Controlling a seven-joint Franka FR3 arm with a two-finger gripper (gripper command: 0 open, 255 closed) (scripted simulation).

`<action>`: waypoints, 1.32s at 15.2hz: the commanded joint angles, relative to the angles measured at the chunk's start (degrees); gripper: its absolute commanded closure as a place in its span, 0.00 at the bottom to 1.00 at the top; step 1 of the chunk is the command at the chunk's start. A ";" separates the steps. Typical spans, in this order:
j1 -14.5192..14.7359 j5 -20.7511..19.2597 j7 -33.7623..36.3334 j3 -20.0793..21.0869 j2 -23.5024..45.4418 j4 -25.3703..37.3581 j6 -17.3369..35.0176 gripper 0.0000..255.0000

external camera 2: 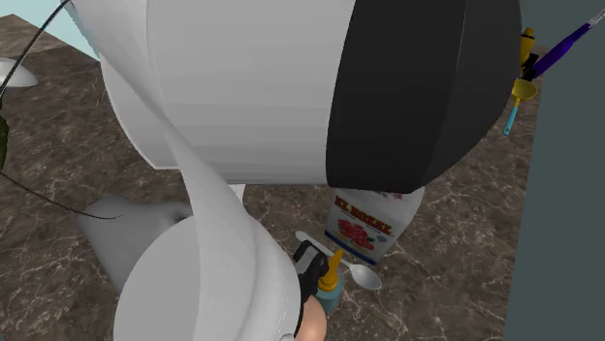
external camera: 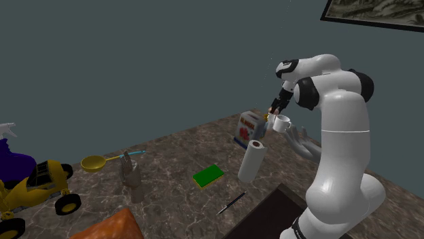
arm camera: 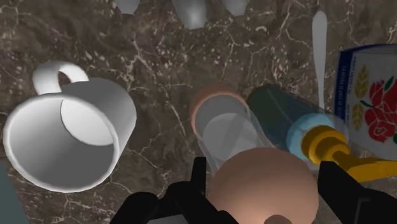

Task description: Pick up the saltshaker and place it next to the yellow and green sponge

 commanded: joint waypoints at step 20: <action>10.99 -8.80 10.70 -1.90 -15.96 -6.86 -4.48 1.00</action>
